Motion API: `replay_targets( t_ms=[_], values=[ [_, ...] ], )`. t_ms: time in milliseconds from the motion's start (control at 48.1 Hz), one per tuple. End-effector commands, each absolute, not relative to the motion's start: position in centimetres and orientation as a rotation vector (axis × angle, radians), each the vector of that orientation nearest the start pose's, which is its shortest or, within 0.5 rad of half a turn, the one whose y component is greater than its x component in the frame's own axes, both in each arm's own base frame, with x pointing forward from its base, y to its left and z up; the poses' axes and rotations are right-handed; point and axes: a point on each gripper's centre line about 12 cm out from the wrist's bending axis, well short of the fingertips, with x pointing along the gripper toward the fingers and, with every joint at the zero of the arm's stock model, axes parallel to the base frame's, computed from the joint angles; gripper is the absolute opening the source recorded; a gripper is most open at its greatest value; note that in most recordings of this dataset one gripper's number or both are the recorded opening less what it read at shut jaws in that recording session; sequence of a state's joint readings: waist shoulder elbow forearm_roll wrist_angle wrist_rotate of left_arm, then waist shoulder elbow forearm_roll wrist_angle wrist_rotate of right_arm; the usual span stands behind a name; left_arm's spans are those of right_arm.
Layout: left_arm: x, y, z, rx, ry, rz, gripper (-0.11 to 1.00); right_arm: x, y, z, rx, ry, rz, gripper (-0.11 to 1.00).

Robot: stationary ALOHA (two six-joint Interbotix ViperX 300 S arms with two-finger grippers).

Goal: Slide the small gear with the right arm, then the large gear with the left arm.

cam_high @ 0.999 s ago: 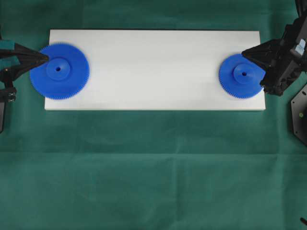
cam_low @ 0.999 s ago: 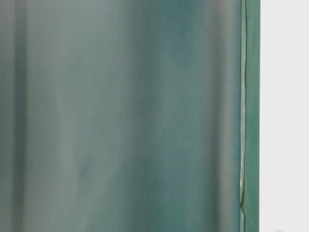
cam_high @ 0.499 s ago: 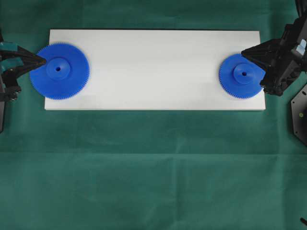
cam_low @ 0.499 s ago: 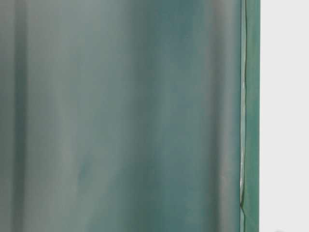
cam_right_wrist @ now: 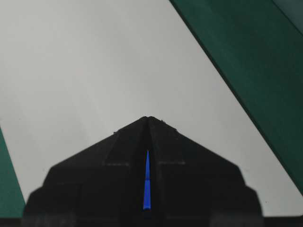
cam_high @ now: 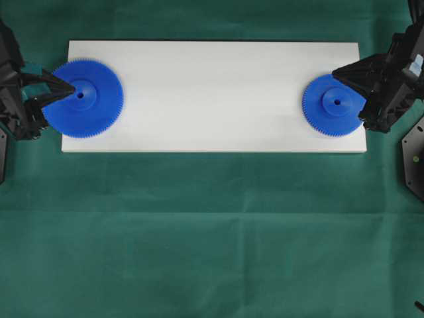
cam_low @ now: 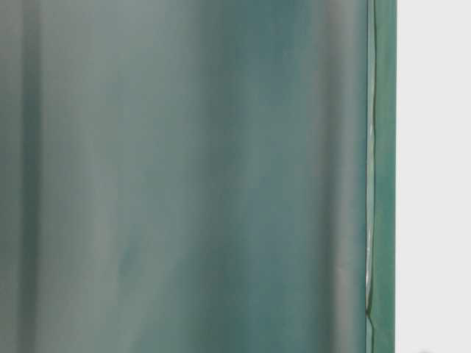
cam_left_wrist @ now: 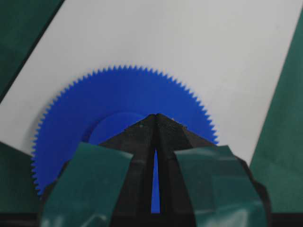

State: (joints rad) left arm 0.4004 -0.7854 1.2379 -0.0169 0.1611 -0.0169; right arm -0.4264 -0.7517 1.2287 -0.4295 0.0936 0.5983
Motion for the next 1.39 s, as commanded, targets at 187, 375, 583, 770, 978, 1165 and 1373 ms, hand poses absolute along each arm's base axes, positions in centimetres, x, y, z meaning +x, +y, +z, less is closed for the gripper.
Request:
replay_targets(
  t_ms=[187, 375, 583, 770, 978, 1165, 1373],
  values=[
    [18.5, 8.4, 16.5, -0.173, 0.63, 0.424, 0.0, 18.8, -8.9, 19.0, 0.27, 0.503, -0.49, 0.5],
    [18.7, 8.6, 15.0, -0.178, 0.654, 0.426, 0.0, 18.8, -8.9, 19.0, 0.27, 0.502, -0.49, 0.5],
    [18.8, 9.5, 13.8, -0.192, 0.67, 0.462, 0.0, 18.8, -8.8, 19.0, 0.27, 0.504, -0.489, 0.5],
    [18.9, 10.2, 13.0, -0.202, 0.678, 0.485, 0.0, 18.8, -8.8, 18.9, 0.271, 0.506, -0.488, 0.5],
    [19.0, 10.1, 12.5, -0.208, 0.696, 0.482, 0.0, 18.7, -8.8, 18.8, 0.272, 0.511, -0.489, 0.5],
    [19.0, 9.9, 12.4, -0.209, 0.713, 0.473, 0.0, 18.7, -8.8, 18.8, 0.272, 0.511, -0.489, 0.5],
    [18.8, 9.8, 11.7, -0.225, 0.768, 0.469, 0.0, 18.7, -8.8, 18.8, 0.272, 0.51, -0.488, 0.5]
  ],
)
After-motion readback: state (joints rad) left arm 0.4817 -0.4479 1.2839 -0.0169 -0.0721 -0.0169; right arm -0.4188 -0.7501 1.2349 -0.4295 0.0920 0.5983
